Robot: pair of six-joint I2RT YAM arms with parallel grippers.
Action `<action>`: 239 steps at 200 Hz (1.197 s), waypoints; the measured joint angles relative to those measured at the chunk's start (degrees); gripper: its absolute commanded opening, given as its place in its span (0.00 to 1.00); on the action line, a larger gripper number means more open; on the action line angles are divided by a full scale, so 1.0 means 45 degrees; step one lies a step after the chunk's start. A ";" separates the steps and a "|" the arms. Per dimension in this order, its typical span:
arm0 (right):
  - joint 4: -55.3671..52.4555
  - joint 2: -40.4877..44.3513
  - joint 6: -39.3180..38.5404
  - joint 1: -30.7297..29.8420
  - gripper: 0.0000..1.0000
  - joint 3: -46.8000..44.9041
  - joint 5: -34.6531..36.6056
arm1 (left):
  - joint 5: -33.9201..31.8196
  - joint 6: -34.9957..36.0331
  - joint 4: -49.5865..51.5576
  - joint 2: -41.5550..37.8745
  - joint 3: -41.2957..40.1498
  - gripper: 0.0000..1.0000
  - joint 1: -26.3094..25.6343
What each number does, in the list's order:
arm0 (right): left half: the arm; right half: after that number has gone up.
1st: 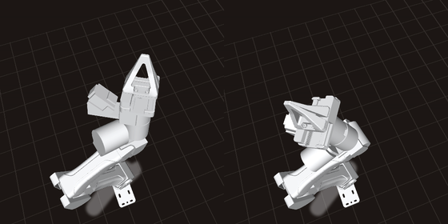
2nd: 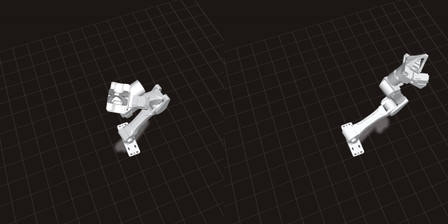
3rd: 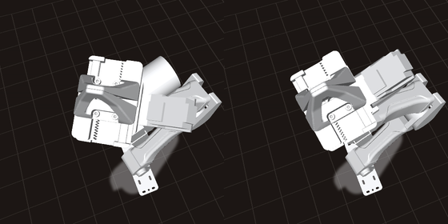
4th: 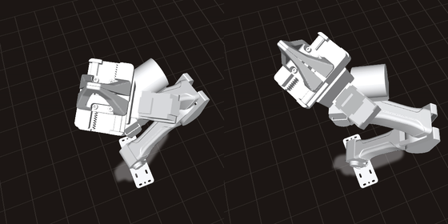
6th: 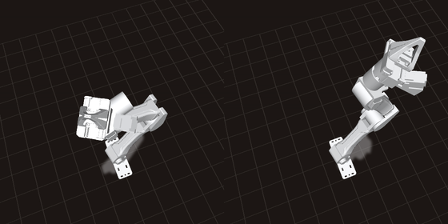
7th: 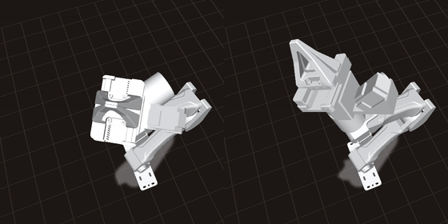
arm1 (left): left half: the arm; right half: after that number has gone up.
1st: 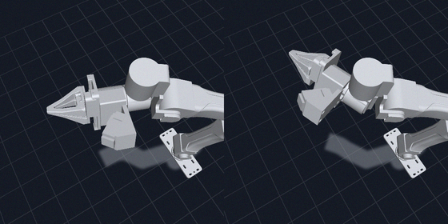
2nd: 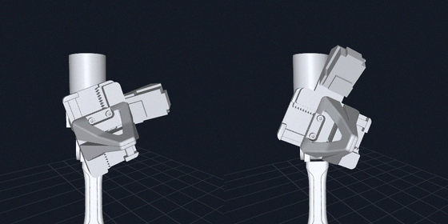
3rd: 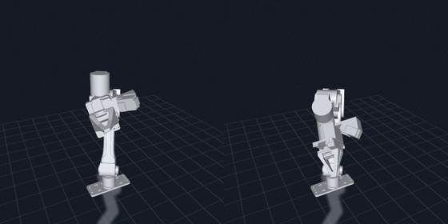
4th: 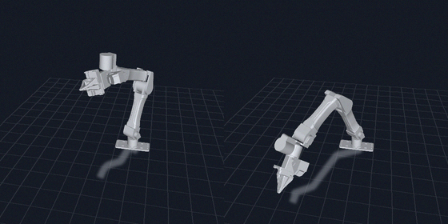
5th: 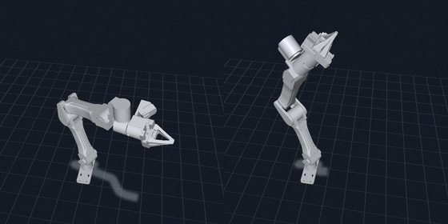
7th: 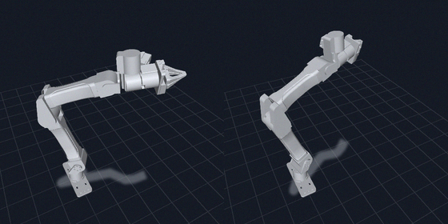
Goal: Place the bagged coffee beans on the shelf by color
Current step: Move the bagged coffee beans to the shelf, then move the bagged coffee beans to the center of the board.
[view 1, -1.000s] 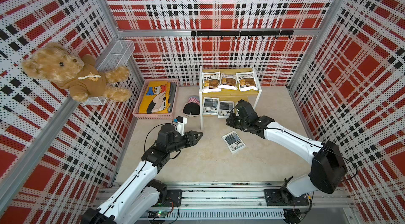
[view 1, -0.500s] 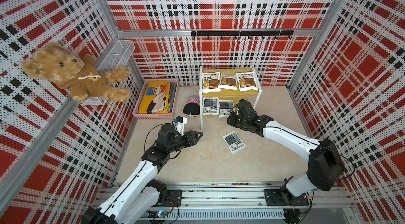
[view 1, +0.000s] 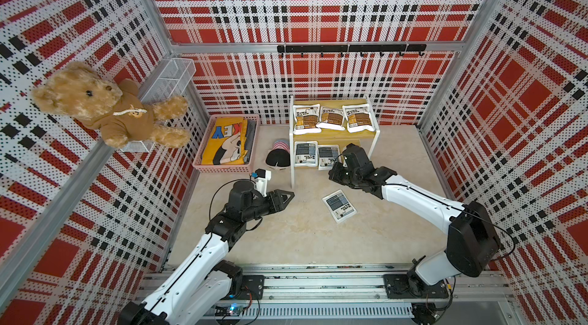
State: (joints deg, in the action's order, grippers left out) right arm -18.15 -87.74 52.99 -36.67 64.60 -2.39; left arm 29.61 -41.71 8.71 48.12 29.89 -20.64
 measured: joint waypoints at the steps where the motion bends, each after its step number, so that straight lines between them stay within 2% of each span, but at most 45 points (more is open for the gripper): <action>1: -0.0015 0.0015 0.0019 -0.0015 0.15 -0.0024 0.0000 | 0.0000 0.0000 0.0000 -0.0005 -0.0005 0.50 0.0000; 22: -0.0272 0.0573 0.0083 -0.0296 0.31 -0.0685 0.0029 | -0.0015 -0.0019 0.0010 -0.0063 -0.0146 0.50 -0.0005; 38: -0.0583 0.1263 0.0321 -0.0758 0.46 -0.1447 0.0112 | -0.0049 -0.0058 -0.0015 -0.0058 -0.0291 0.50 -0.0121; 52: -0.0840 0.1991 0.0491 -0.1117 0.63 -0.2263 0.0121 | -0.0136 -0.0121 -0.0049 0.0015 -0.0457 0.52 -0.0369; 74: -0.1248 0.3109 0.0782 -0.1161 0.71 -0.3638 -0.0117 | -0.0209 -0.0389 -0.0408 0.0345 -0.0792 0.56 -0.0962; 114: -0.1569 0.4571 0.0879 0.0607 0.75 -0.5498 -0.0797 | 0.0262 -0.1409 -0.2730 0.1846 -0.1705 0.60 -0.1462; 140: -0.1593 0.4648 0.0476 0.1826 0.76 -0.5843 -0.1418 | 0.0704 -0.2084 -0.4337 0.3162 -0.1996 0.63 -0.1496; 184: -0.1229 0.3332 -0.0772 0.2793 0.77 -0.5765 -0.2574 | 0.1151 -0.2657 -0.6397 0.4838 -0.1996 0.68 -0.1642; 239: -0.0680 0.1404 -0.2059 0.2963 0.76 -0.4867 -0.3361 | 0.1525 -0.3036 -0.7737 0.6470 -0.2011 0.73 -0.1676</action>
State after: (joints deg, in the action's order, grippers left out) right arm -21.21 -81.43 43.72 -23.33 42.70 -17.52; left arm 36.47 -55.37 -26.11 77.23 20.84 -28.18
